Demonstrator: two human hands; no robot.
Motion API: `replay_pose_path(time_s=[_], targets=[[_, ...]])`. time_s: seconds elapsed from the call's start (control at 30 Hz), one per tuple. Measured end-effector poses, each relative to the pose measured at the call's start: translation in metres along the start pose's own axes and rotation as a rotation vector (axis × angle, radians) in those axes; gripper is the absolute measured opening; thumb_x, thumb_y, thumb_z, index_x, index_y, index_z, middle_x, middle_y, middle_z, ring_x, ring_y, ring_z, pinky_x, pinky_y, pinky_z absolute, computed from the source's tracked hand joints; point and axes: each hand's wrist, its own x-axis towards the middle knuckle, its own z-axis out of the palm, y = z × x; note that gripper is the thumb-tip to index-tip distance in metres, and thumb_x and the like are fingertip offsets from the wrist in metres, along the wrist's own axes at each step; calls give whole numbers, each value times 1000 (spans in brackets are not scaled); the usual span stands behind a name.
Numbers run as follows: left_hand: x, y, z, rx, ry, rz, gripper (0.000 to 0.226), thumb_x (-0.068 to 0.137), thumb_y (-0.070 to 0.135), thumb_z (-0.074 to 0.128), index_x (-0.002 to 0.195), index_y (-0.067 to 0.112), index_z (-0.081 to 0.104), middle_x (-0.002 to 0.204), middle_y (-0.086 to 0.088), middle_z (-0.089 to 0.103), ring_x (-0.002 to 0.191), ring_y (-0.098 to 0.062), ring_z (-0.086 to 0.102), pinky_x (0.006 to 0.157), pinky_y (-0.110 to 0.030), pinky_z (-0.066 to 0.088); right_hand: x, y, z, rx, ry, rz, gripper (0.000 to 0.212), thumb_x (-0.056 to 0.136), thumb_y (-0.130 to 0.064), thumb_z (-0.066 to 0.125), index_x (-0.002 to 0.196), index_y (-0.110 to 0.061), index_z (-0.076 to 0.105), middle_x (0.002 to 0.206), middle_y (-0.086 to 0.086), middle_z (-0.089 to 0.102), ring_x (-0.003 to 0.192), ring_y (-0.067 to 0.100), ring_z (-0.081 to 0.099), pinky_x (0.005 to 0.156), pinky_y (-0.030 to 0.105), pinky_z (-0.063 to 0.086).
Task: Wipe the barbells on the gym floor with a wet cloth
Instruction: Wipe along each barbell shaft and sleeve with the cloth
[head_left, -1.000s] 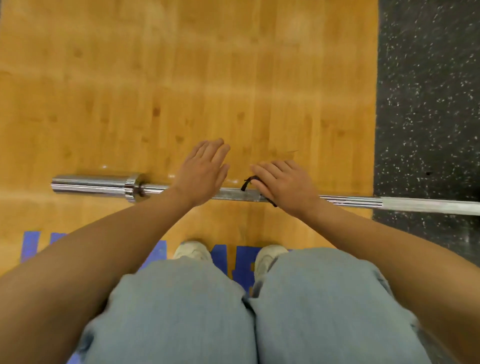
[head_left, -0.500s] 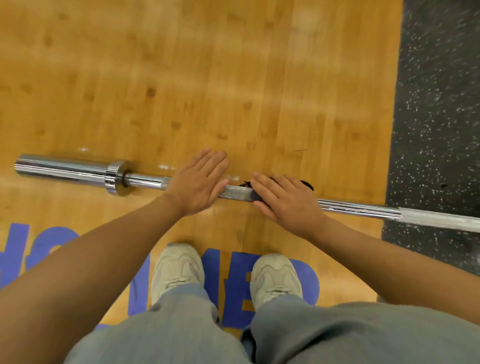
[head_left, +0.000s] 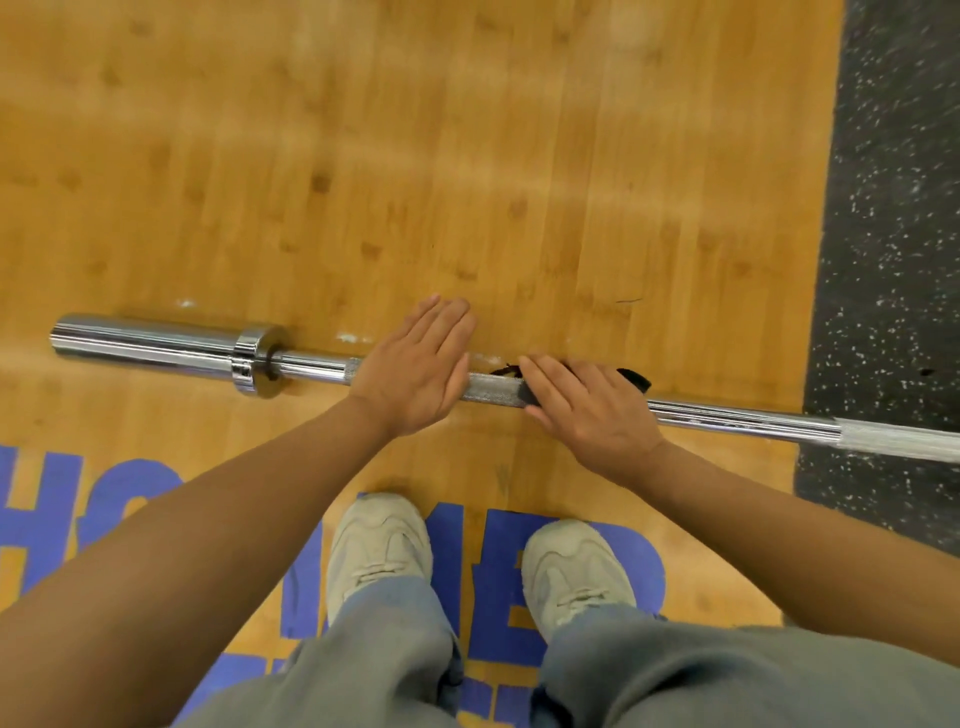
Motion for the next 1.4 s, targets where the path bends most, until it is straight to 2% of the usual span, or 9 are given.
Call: replay_pose_path(time_s=[0.13,0.33,0.47,0.63,0.73,0.83,1.03,1.17,1.4], targets=[[-1,1,2,25,34,16,55,106,27,18,126,-9,56,127,-25,60,119,-37,58,114,-44,30,-33,19,-14,-51,-45,8,44,109,-32,38,139,-2,48,134,16,61,97,34,65,79,44,51],[0,1,1,3,-23,15,58,107,28,16,123,-10,56,123,-26,61,116,-37,59,114,-42,29,14,-25,13,-6,-29,61,48,109,-35,38,139,0,49,135,17,61,99,33,66,81,44,55],[1,0,-1,-19,-29,-14,60,107,29,14,122,-11,56,121,-26,62,115,-38,59,115,-40,27,-5,-7,1,-8,-71,18,49,109,-36,34,143,-2,43,138,16,59,101,33,64,84,44,53],[-2,0,2,-13,-31,-17,59,106,30,14,122,-10,55,120,-26,61,117,-35,52,119,-35,20,-36,13,-25,48,-194,70,54,110,-40,19,150,-7,35,151,11,47,119,34,56,100,47,45],[-2,1,1,-21,-42,-20,61,107,31,13,120,-10,56,118,-26,62,116,-34,50,120,-30,13,-28,21,-25,69,-162,57,48,110,-36,29,143,-10,52,146,8,54,117,32,61,101,44,49],[-4,-1,5,-66,-50,-25,60,107,31,12,118,-7,56,116,-23,62,113,-35,53,117,-30,18,-24,36,-25,44,-147,29,47,107,-44,35,134,-17,63,139,6,60,114,30,64,99,44,50],[-3,-1,4,-76,-8,-33,41,100,22,31,116,-6,56,114,-23,62,112,-34,52,113,-34,24,-17,22,-2,74,-76,-14,42,105,-39,45,133,-12,62,135,10,62,109,32,66,90,41,55],[-3,0,3,-103,-5,-31,51,105,27,21,114,-7,58,112,-23,63,110,-35,53,110,-34,27,3,-2,9,63,7,-6,40,105,-36,48,135,-10,53,133,11,64,106,32,67,89,41,56],[-3,-1,5,-65,27,-6,48,104,25,24,111,-7,59,109,-22,63,102,-38,59,110,-34,28,-50,37,-16,59,-74,23,44,107,-35,44,143,-9,46,143,13,56,115,36,64,95,45,54]])
